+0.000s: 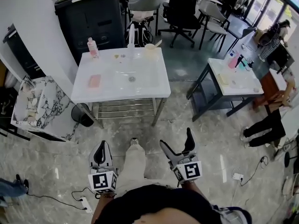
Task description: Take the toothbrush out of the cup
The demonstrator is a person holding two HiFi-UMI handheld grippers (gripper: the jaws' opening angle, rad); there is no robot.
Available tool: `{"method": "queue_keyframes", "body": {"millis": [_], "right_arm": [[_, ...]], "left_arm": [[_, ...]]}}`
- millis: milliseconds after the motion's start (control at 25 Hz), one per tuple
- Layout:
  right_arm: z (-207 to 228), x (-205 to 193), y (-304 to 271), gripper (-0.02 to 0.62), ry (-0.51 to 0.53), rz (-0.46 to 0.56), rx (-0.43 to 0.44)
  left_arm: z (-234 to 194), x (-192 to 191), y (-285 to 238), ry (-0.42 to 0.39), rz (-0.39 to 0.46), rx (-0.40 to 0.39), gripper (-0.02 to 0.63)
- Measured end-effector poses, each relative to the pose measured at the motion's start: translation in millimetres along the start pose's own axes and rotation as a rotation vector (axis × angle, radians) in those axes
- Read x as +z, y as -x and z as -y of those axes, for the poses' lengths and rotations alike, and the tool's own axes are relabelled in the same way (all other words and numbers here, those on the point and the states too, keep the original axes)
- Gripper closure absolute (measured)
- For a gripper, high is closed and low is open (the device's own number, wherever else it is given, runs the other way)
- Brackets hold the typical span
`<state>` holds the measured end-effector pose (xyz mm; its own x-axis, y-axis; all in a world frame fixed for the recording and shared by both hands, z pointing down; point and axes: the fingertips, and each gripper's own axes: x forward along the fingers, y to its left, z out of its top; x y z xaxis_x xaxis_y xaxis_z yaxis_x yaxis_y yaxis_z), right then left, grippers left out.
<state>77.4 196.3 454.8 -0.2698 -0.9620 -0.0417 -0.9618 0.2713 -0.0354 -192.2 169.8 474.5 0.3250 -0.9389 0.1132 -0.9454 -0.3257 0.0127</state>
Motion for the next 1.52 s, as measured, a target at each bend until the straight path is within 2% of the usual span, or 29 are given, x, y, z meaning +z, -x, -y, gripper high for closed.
{"method": "queue_keyframes", "body": {"millis": [160, 360, 520, 920, 1280, 1520], "right_arm": [[13, 14, -46, 0.084, -0.012, 0.036, -0.007], [37, 11, -100, 0.084, -0.019, 0.020, -0.018], [65, 5, -146, 0.084, -0.015, -0.013, -0.059], [124, 3, -266, 0.084, -0.031, -0.011, -0.119], [162, -6, -339, 0.084, -0.036, -0.016, -0.138], [191, -11, -371, 0.084, -0.027, -0.032, -0.156]], "left_arm": [[-13, 14, -43, -0.001, 0.004, -0.002, 0.603], [-30, 18, -103, 0.001, -0.013, -0.011, 0.603], [-41, 26, -159, -0.008, -0.016, -0.030, 0.603], [-72, 48, -290, -0.021, -0.020, -0.059, 0.603], [-95, 36, -347, -0.017, -0.056, -0.042, 0.603], [-97, 50, -376, -0.014, -0.047, -0.033, 0.603]]}}
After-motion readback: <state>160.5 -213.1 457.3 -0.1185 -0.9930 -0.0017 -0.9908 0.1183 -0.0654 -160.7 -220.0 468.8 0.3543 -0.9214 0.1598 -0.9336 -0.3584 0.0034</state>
